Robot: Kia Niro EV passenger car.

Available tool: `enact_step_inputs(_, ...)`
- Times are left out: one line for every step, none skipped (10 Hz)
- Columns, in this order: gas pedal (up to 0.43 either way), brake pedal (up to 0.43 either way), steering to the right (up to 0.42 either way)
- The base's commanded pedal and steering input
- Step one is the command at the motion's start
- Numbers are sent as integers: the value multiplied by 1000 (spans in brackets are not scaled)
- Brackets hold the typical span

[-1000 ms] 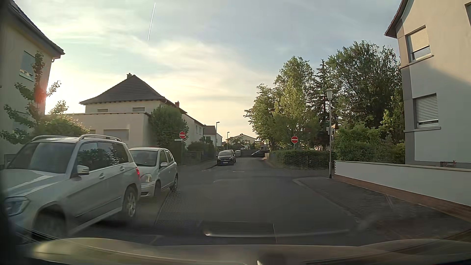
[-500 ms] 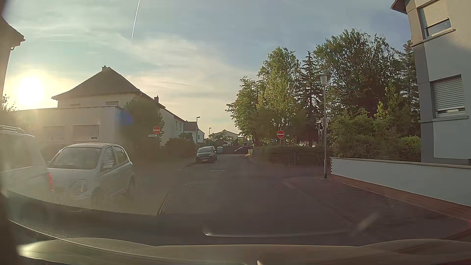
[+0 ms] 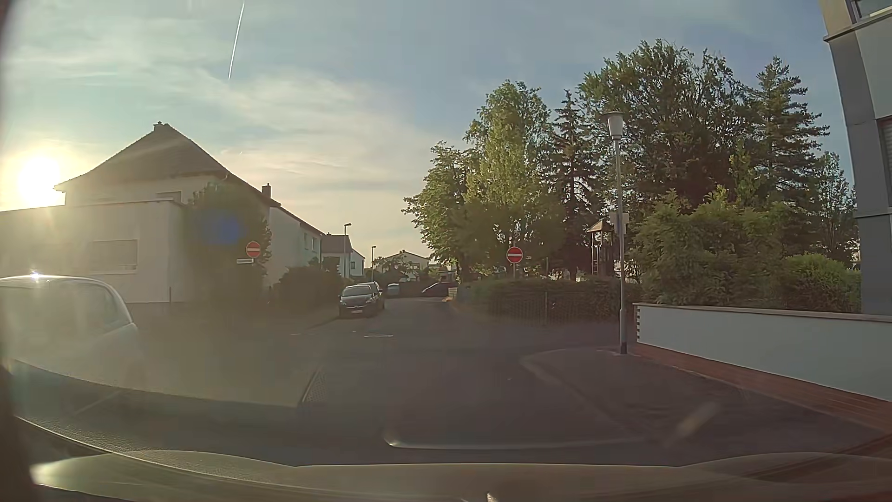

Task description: Follow the waypoints while adhering to traffic rules and regulations

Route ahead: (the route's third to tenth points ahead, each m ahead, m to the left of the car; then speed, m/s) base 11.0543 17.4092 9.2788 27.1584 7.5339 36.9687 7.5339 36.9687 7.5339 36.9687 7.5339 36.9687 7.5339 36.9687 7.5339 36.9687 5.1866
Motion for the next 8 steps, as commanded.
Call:
enact_step_inputs(0, 73, 24)
enact_step_inputs(0, 134, 9)
enact_step_inputs(0, 159, -3)
enact_step_inputs(0, 171, -12)
enact_step_inputs(0, 183, -13)
enact_step_inputs(0, 201, -17)
enact_step_inputs(0, 220, -29)
enact_step_inputs(0, 232, -43)
